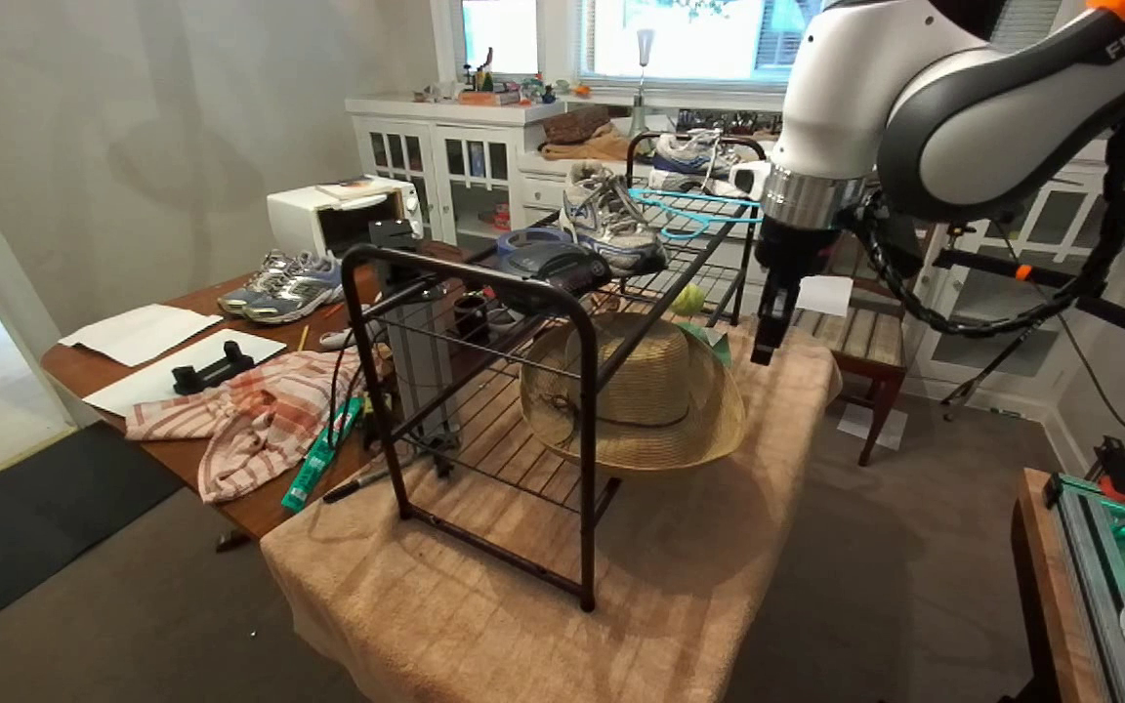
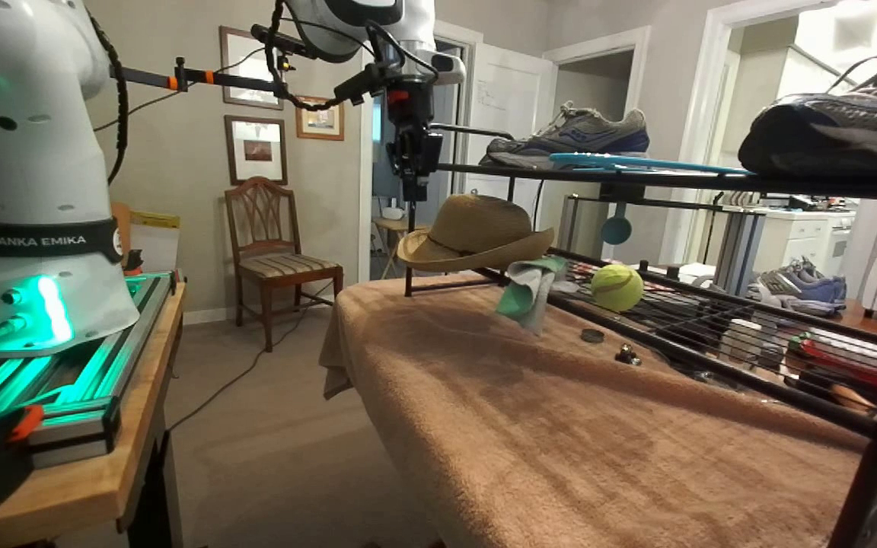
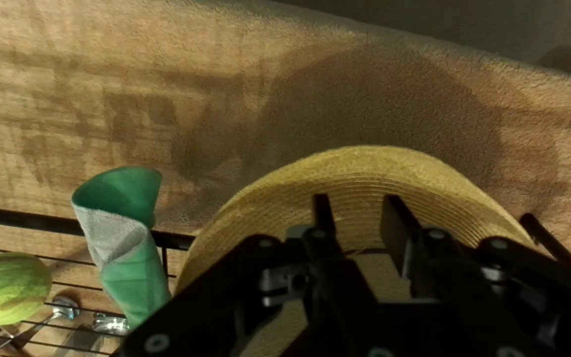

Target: Push the brown hat slightly forward

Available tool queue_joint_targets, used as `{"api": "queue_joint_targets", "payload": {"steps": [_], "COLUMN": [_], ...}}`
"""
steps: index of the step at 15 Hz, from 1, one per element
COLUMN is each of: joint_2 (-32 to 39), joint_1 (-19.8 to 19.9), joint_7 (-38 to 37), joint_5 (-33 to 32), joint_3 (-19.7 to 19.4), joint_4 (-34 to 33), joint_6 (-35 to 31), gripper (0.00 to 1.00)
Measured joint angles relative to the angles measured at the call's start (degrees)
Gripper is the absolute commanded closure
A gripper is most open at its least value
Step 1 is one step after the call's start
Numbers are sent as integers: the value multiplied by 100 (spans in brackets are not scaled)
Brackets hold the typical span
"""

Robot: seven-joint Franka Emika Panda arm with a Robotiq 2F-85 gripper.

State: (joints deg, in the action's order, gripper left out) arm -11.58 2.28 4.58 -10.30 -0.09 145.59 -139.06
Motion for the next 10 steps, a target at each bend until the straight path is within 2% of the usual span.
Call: {"api": "queue_joint_targets", "payload": {"steps": [6, 10], "joint_2": [382, 739], "joint_1": [35, 236], "joint_7": [-839, -1677], "joint_5": [-531, -1401], "joint_3": [145, 157], "joint_4": [338, 356], "joint_6": [-1797, -2818], "gripper": [100, 100]}}
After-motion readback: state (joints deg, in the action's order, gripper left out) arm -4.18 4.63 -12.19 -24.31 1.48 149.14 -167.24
